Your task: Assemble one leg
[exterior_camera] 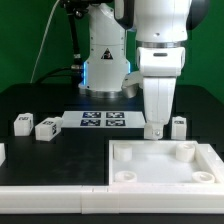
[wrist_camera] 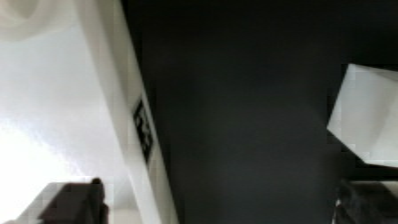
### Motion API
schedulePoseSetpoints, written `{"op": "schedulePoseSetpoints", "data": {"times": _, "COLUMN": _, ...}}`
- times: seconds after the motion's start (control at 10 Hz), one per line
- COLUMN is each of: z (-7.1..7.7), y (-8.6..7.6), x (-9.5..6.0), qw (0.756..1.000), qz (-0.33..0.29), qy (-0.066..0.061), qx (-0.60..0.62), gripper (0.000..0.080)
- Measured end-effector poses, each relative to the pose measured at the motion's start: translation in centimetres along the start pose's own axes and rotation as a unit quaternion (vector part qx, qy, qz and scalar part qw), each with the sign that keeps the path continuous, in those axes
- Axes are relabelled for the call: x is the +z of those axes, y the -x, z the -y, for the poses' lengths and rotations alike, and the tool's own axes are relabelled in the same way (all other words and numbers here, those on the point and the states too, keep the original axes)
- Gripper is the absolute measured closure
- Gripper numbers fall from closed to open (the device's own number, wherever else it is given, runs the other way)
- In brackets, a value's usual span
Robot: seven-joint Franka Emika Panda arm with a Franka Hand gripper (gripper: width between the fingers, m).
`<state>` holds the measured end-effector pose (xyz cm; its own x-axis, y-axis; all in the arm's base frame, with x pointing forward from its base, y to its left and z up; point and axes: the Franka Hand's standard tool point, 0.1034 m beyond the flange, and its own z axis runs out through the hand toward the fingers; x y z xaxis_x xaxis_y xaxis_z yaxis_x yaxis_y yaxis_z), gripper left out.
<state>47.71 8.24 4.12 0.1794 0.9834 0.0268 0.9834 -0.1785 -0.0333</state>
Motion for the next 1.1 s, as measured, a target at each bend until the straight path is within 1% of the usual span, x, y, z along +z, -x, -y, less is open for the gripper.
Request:
{"op": "schedulePoseSetpoints", "data": {"times": 0.1, "z": 0.0, "y": 0.0, "x": 0.0, "qw": 1.000, "qz": 0.000, "qy": 0.000, "qx": 0.003, "gripper": 0.0150}}
{"op": "schedulePoseSetpoints", "data": {"times": 0.3, "z": 0.0, "y": 0.0, "x": 0.0, "qw": 0.995, "qz": -0.001, "qy": -0.001, "qx": 0.097, "gripper": 0.0150}}
{"op": "schedulePoseSetpoints", "data": {"times": 0.5, "z": 0.1, "y": -0.1, "x": 0.0, "qw": 0.984, "qz": -0.002, "qy": 0.000, "qx": 0.178, "gripper": 0.0150}}
{"op": "schedulePoseSetpoints", "data": {"times": 0.6, "z": 0.8, "y": -0.2, "x": 0.1, "qw": 0.965, "qz": -0.008, "qy": 0.003, "qx": 0.264, "gripper": 0.0150}}
{"op": "schedulePoseSetpoints", "data": {"times": 0.7, "z": 1.4, "y": -0.3, "x": 0.1, "qw": 0.951, "qz": -0.010, "qy": 0.005, "qx": 0.310, "gripper": 0.0150}}
{"op": "schedulePoseSetpoints", "data": {"times": 0.8, "z": 1.6, "y": -0.3, "x": 0.2, "qw": 0.938, "qz": -0.011, "qy": 0.004, "qx": 0.346, "gripper": 0.0150}}
{"op": "schedulePoseSetpoints", "data": {"times": 0.9, "z": 1.7, "y": -0.5, "x": 0.3, "qw": 0.915, "qz": -0.014, "qy": 0.001, "qx": 0.403, "gripper": 0.0150}}
{"op": "schedulePoseSetpoints", "data": {"times": 1.1, "z": 1.8, "y": -0.6, "x": 0.3, "qw": 0.889, "qz": -0.017, "qy": -0.003, "qx": 0.457, "gripper": 0.0150}}
